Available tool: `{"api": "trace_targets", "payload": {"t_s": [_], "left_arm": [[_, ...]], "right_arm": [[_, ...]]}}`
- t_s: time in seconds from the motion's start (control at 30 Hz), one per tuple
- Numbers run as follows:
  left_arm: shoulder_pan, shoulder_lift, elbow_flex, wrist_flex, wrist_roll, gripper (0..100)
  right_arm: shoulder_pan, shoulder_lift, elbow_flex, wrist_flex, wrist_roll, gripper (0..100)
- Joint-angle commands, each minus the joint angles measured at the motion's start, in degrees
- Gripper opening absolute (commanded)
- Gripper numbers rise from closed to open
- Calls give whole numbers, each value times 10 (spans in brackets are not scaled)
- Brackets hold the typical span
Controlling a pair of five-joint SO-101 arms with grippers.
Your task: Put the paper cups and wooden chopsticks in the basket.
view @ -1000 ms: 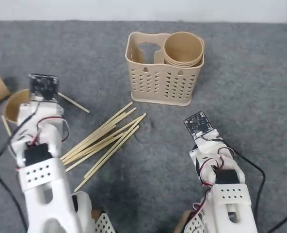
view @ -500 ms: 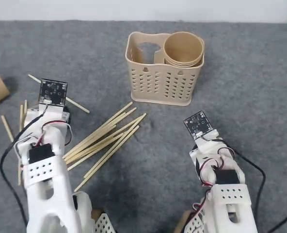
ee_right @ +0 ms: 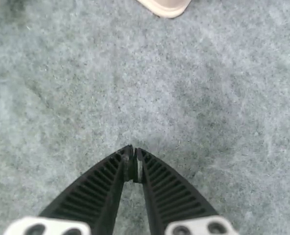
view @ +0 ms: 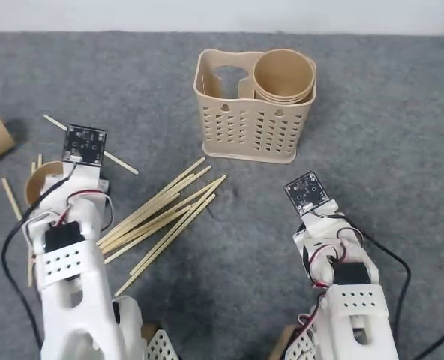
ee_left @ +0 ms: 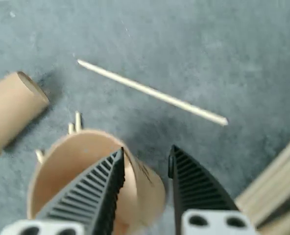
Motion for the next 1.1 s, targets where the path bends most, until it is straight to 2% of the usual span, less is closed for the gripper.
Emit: {"api": "trace_targets", "payload": {"t_s": [0.0, 0.17, 0.4, 0.53, 0.7, 0.83, 0.9, 1.0, 1.07], "left_arm": [[1, 1, -61, 83, -2, 137], [2, 2, -146, 207, 13, 137], [2, 15, -171, 223, 39, 137], [-1, 111, -229, 230, 39, 137], [-18, 279, -366, 300, 39, 137], [-21, 389, -417, 332, 39, 136], [-21, 429, -429, 332, 39, 111], [-19, 460, -451, 335, 39, 7], [-19, 458, -458, 336, 39, 15]], "right_arm": [[3, -13, -4, -11, 11, 7], [3, -13, -4, -11, 11, 7], [3, -13, -4, -11, 11, 7], [3, -13, -4, -11, 11, 7], [3, -13, -4, -11, 11, 7], [3, -13, -4, -11, 11, 7], [3, -13, -4, -11, 11, 7], [3, -13, -4, -11, 11, 7], [3, -13, -4, -11, 11, 7]]}}
